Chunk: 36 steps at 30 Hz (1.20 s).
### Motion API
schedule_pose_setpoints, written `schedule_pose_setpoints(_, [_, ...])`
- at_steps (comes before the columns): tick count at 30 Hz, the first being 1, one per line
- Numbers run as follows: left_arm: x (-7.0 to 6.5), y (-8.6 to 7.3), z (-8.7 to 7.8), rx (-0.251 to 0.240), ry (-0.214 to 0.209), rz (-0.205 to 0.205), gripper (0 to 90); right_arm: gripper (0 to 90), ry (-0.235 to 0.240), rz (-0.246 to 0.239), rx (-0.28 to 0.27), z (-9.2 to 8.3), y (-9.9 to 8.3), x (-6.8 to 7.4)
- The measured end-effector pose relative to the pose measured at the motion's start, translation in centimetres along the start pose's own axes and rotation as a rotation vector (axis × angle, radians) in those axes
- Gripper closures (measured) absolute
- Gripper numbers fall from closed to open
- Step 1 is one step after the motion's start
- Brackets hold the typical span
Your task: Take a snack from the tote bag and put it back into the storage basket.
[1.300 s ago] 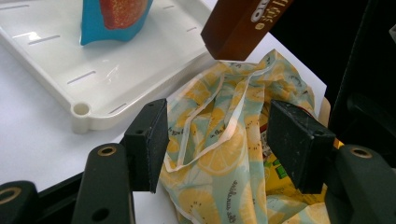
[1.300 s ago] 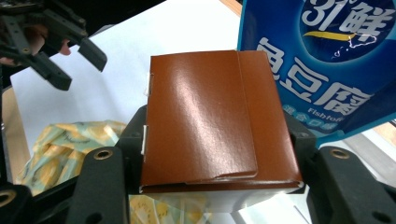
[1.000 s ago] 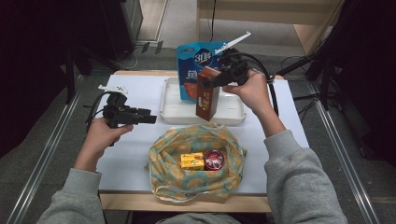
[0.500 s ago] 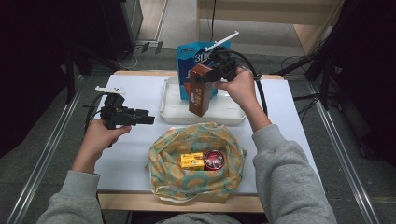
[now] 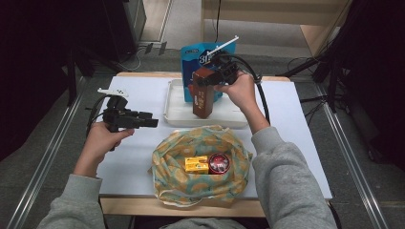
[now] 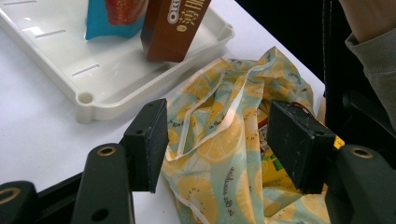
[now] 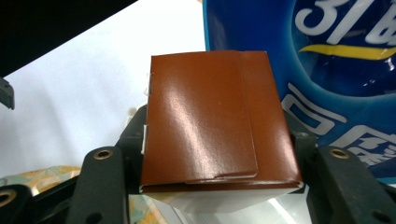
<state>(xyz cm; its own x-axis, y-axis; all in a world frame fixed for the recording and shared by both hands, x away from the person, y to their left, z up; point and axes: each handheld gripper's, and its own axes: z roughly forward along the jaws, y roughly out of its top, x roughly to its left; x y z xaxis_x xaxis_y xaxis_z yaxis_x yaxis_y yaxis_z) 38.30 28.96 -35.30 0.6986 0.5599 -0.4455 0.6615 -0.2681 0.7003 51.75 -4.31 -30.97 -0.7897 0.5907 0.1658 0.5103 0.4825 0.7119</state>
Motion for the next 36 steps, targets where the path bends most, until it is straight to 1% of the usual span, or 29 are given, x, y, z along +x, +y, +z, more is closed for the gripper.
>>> schedule_pose_setpoints(4, [0.0, 0.0, 0.0, 0.001, -0.001, 0.001, 39.4, 44.6, -0.002, 0.015, -0.002, 0.5, -0.4, -0.2])
schedule_pose_setpoints(8, [0.0, 0.0, 0.0, 0.001, -0.001, 0.0, 39.4, 44.6, -0.005, 0.013, 0.0, 0.9, -0.7, -0.3])
schedule_pose_setpoints(14, [0.0, 0.0, 0.2, 0.007, -0.004, 0.001, 39.3, 44.6, 0.009, 0.026, -0.012, 1.2, -1.4, -0.3])
schedule_pose_setpoints(18, [-0.1, 0.0, 0.2, 0.002, -0.015, 0.003, 39.3, 44.6, 0.015, 0.029, -0.016, 1.2, -1.6, -0.4])
schedule_pose_setpoints(23, [-0.1, 0.0, 0.2, 0.004, -0.007, 0.001, 39.3, 44.6, 0.017, 0.004, -0.009, 1.0, -1.8, -0.1])
schedule_pose_setpoints(30, [-0.1, 0.0, 0.1, 0.004, -0.004, -0.004, 39.3, 44.8, 0.027, 0.014, -0.029, 0.2, -2.9, -0.6])
schedule_pose_setpoints(36, [-0.1, 0.0, 0.2, 0.004, -0.004, 0.002, 39.3, 45.0, 0.027, 0.006, -0.009, -0.6, -3.6, -0.7])
